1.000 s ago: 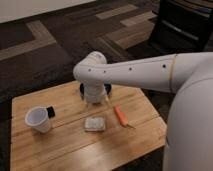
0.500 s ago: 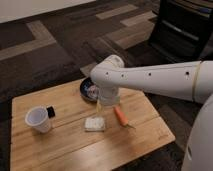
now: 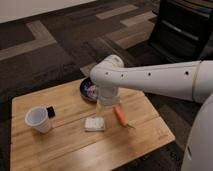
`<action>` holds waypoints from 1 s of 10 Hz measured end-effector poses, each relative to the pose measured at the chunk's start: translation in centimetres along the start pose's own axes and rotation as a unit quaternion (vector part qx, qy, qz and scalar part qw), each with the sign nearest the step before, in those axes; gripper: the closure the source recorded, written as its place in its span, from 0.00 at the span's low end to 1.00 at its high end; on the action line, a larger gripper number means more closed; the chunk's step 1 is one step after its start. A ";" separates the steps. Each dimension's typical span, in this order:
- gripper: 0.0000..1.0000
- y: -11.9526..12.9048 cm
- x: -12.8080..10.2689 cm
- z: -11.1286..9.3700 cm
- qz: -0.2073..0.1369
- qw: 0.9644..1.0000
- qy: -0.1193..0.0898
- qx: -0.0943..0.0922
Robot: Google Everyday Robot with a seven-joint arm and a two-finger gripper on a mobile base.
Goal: Place the pepper in the ceramic bowl
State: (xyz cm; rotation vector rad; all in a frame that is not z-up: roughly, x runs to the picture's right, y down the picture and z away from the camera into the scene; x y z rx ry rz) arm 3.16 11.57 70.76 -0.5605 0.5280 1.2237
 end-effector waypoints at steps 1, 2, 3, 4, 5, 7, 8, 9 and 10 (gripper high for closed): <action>0.35 -0.8 0.0 0.3 0.002 1.000 0.003 0.002; 0.35 -1.6 -0.2 0.7 -0.001 1.000 0.004 0.003; 0.35 -2.0 -0.4 1.0 -0.006 1.000 0.003 0.002; 0.35 -2.3 -0.7 1.6 -0.016 1.000 0.000 -0.002; 0.35 -2.7 -0.9 2.4 -0.028 1.000 -0.002 -0.009; 0.35 -3.6 -0.8 3.7 -0.048 0.999 0.000 -0.009; 0.35 -4.0 -0.7 4.5 -0.060 0.998 0.002 -0.006; 0.35 -4.5 -0.6 5.1 -0.067 0.998 0.005 -0.001; 0.35 -4.8 -0.5 5.7 -0.073 0.997 0.006 0.002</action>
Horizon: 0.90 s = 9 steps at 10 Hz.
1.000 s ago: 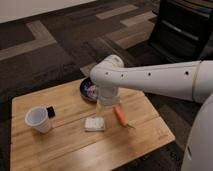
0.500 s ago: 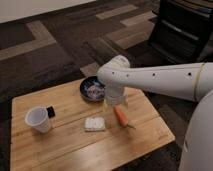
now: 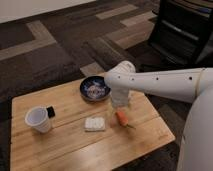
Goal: Place the pepper in the ceramic bowl
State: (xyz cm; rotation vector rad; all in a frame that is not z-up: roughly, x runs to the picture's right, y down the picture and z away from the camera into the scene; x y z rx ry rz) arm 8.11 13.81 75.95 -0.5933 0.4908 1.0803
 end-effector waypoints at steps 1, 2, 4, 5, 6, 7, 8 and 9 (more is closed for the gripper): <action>0.35 -0.2 0.0 0.7 -0.003 1.000 0.000 0.000; 0.35 -0.3 0.0 1.1 -0.004 1.000 0.000 0.000; 0.35 -0.5 0.0 2.1 -0.006 1.000 -0.002 -0.001; 0.35 -0.5 0.0 2.4 -0.006 1.000 -0.002 -0.002; 0.35 -0.6 0.1 3.0 -0.006 1.000 -0.003 -0.003; 0.35 -0.6 0.1 3.4 -0.007 1.000 -0.003 -0.005; 0.35 -0.6 0.2 3.8 -0.007 1.000 -0.002 -0.007; 0.35 -0.7 0.2 4.2 -0.007 1.000 -0.002 -0.008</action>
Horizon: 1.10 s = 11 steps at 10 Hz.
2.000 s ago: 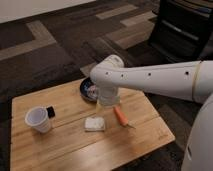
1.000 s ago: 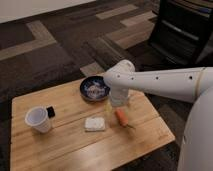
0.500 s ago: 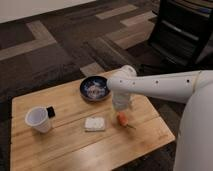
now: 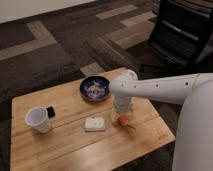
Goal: Place the pepper in the ceramic bowl
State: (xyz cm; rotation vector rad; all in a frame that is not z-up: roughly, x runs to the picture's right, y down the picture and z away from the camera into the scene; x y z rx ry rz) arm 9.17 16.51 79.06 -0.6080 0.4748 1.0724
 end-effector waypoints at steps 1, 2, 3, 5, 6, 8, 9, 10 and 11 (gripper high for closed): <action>0.35 0.0 0.0 0.3 0.000 1.000 0.000 -0.002; 0.35 0.0 0.0 0.6 0.000 1.000 0.001 -0.003; 0.35 0.0 0.0 0.8 0.000 1.000 0.002 -0.004; 0.40 0.1 0.0 1.0 0.003 1.000 0.004 -0.009; 0.50 0.1 -0.1 1.0 0.006 1.000 0.004 -0.010; 0.80 -0.1 -0.1 0.7 0.016 1.000 0.005 -0.009; 0.91 -0.2 -0.1 0.5 0.019 1.000 0.006 -0.008; 0.98 -0.2 0.0 0.0 0.022 1.000 0.009 -0.007; 1.00 0.1 -0.2 -1.3 0.024 1.000 0.014 0.000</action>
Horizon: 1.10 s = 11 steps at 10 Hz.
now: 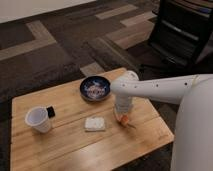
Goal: Place the pepper in the ceramic bowl
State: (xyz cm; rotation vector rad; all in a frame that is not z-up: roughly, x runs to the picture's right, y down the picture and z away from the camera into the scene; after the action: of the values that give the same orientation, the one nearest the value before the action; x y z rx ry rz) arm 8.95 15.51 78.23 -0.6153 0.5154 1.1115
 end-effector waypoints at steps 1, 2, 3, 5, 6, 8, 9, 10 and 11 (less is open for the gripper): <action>1.00 0.4 -0.6 -1.6 0.002 1.000 -0.003 0.008; 1.00 0.8 -1.4 -3.7 0.005 1.000 -0.012 0.020; 1.00 0.9 -2.2 -5.6 0.000 0.999 -0.025 0.035; 1.00 1.3 -3.7 -8.3 -0.010 0.997 -0.054 0.055; 1.00 1.1 -3.7 -8.3 -0.008 0.997 -0.054 0.055; 1.00 1.2 -3.7 -8.3 -0.009 0.997 -0.053 0.055; 1.00 1.2 -3.7 -8.3 -0.010 0.997 -0.054 0.055; 1.00 1.2 -3.8 -8.4 -0.009 0.997 -0.054 0.055; 1.00 0.9 -4.0 -8.5 -0.009 0.997 -0.056 0.058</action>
State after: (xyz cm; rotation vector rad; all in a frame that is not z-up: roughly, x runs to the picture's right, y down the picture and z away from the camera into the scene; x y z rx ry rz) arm 5.99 7.36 74.53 -0.4523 0.4730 1.0847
